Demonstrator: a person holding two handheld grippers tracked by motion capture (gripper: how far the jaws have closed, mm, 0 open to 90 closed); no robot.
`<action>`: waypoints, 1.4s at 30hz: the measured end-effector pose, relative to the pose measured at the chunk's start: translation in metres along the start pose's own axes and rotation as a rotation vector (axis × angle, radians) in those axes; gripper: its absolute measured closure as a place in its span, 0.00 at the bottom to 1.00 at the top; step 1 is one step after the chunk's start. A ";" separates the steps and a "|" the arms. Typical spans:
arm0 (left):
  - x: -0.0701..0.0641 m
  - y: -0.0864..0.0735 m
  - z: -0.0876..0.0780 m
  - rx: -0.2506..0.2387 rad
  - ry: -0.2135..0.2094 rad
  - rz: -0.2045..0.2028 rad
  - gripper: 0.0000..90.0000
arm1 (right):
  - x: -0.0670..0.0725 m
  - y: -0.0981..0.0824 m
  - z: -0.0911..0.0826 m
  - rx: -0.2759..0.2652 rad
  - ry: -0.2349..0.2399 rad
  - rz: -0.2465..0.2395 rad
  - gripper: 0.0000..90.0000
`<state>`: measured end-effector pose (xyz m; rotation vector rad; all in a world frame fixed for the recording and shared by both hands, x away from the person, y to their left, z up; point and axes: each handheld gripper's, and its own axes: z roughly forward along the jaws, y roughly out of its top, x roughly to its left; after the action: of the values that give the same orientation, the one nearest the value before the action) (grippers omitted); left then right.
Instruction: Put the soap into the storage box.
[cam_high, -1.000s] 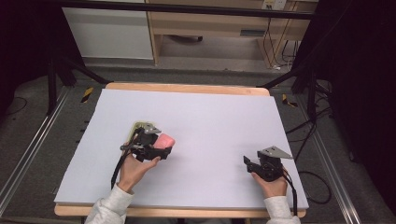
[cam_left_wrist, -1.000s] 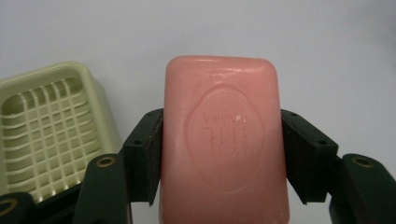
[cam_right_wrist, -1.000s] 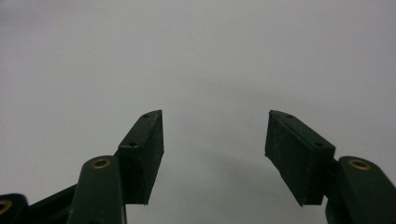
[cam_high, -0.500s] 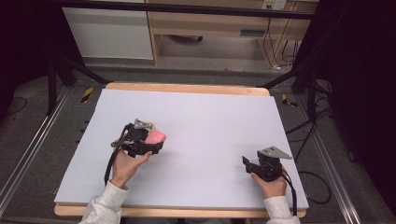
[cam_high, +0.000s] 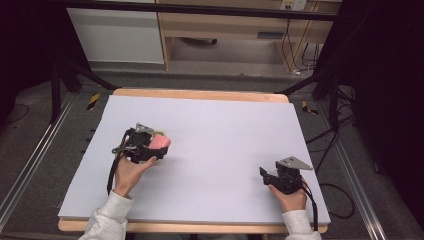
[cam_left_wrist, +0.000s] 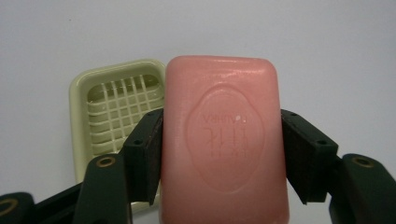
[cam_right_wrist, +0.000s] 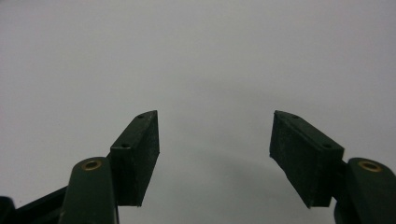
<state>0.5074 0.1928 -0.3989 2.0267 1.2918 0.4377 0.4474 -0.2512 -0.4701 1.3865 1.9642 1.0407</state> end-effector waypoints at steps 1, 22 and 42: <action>0.001 0.000 0.000 0.000 0.001 -0.001 0.41 | 0.000 0.000 0.000 0.000 0.000 0.000 0.37; 0.026 0.009 0.008 0.006 0.051 -0.044 0.41 | -0.001 0.001 0.000 -0.004 -0.005 0.006 0.37; 0.044 0.008 0.024 0.020 0.093 -0.062 0.41 | -0.001 0.000 0.001 -0.003 -0.007 0.004 0.37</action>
<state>0.5472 0.2212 -0.4141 1.9975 1.4159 0.4977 0.4488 -0.2521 -0.4704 1.3914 1.9550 1.0387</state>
